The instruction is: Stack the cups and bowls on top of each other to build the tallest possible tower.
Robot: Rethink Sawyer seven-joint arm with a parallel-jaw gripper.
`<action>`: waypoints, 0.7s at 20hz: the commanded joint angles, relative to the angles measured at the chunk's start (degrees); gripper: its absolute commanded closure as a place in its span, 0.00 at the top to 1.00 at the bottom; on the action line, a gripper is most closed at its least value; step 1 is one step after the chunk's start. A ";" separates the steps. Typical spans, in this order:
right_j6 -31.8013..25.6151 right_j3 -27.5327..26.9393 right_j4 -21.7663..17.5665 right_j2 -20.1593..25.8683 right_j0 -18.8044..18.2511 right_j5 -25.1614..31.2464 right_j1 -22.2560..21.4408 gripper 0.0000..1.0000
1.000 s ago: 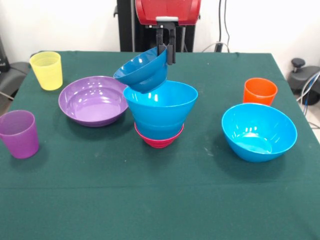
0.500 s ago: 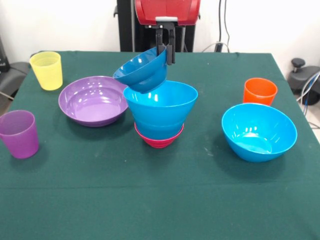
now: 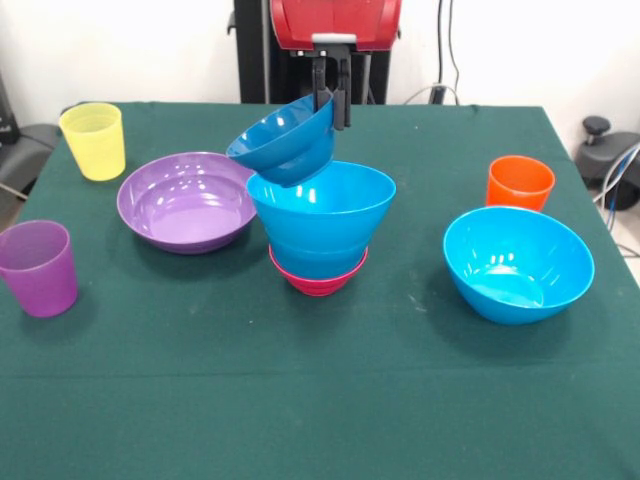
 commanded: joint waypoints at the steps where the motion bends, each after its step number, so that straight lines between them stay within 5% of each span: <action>1: -5.70 1.98 -2.31 -0.43 1.48 4.91 -0.55 0.00; 7: -5.27 2.45 -2.04 -0.24 1.61 4.60 -0.50 0.00; 8: -4.82 2.63 -2.11 -0.52 1.84 4.52 -0.63 1.00; 14: -4.62 2.99 -1.13 -0.19 1.63 5.05 -0.51 1.00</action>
